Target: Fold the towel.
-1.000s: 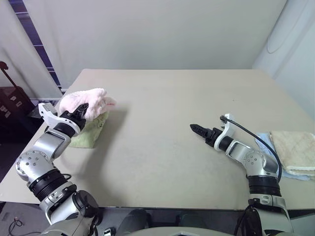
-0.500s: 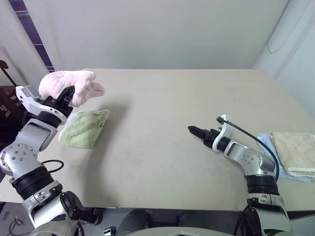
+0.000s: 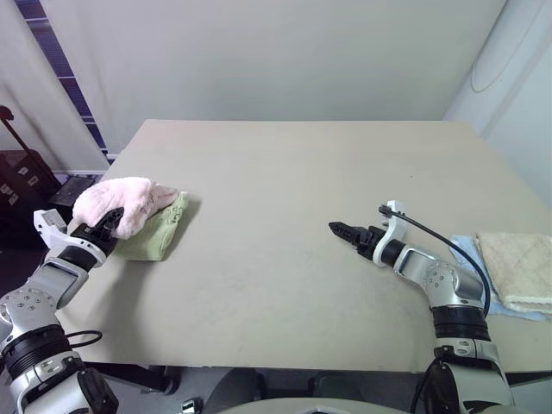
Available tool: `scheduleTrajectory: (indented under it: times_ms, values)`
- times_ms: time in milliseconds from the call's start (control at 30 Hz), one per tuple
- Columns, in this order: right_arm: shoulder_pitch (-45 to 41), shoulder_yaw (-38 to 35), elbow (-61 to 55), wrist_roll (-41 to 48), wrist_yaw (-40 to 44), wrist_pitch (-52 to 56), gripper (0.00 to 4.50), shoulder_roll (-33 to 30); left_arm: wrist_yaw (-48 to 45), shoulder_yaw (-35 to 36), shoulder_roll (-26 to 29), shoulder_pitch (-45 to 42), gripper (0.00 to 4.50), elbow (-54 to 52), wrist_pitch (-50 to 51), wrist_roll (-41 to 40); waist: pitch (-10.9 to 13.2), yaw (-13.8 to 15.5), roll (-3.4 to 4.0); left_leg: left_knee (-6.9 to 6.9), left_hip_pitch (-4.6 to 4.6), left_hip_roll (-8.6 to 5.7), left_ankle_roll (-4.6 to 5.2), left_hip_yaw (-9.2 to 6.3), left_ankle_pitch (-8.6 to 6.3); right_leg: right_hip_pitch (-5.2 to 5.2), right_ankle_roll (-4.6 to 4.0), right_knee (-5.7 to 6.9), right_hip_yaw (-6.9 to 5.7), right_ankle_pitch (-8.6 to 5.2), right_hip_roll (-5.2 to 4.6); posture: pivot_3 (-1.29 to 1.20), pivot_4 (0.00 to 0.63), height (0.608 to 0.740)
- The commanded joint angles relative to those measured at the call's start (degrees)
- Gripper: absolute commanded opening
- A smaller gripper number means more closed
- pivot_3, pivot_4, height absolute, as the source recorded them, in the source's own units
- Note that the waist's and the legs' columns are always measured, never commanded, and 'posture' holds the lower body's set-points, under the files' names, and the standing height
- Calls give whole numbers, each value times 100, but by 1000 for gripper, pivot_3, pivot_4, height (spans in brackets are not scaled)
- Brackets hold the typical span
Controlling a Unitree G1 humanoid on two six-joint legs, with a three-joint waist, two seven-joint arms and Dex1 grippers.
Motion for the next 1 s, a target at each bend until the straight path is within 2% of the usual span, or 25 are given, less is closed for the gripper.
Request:
scheduleTrajectory:
  times_ms: [33,267,500,800,900,1000]
  values:
    - [-89,-27,-133,-59,5,-52,4500,-81,-81,30,-9,54,1968,48,-35,-18,0,-5,0,-1,0,0,0,0,0,-1,0,0,0,0,0,0,0,731]
    - [-79,19,-130,-143,0,-107,4500,-22,-324,37,-58,7,4478,298,497,-347,-1,-1,-1,-3,0,0,0,0,0,0,0,-1,0,0,-1,0,0,731]
    - [-37,14,-201,-148,53,-125,4500,-73,-768,116,151,387,4478,380,1344,-678,0,-21,2,-4,0,0,0,0,0,-1,0,-2,0,0,-1,0,0,731]
    - [46,7,-264,-200,79,-201,4500,-29,-1734,20,759,1203,4478,462,1738,-519,1,-48,5,-34,2,1,0,3,0,-11,-13,-15,7,-8,-2,0,0,731]
    - [116,20,-352,-197,109,-221,4500,3,-2310,-226,1002,1567,4478,303,1744,-370,2,-45,7,-45,2,2,-1,4,0,-17,-22,-17,7,-13,-3,0,0,731]
    - [226,55,-578,-145,308,-275,4500,-64,-3511,-588,1100,2132,4478,-510,993,-108,2,-44,9,-72,3,1,-1,15,0,-21,-27,-29,9,-15,-13,0,0,731]
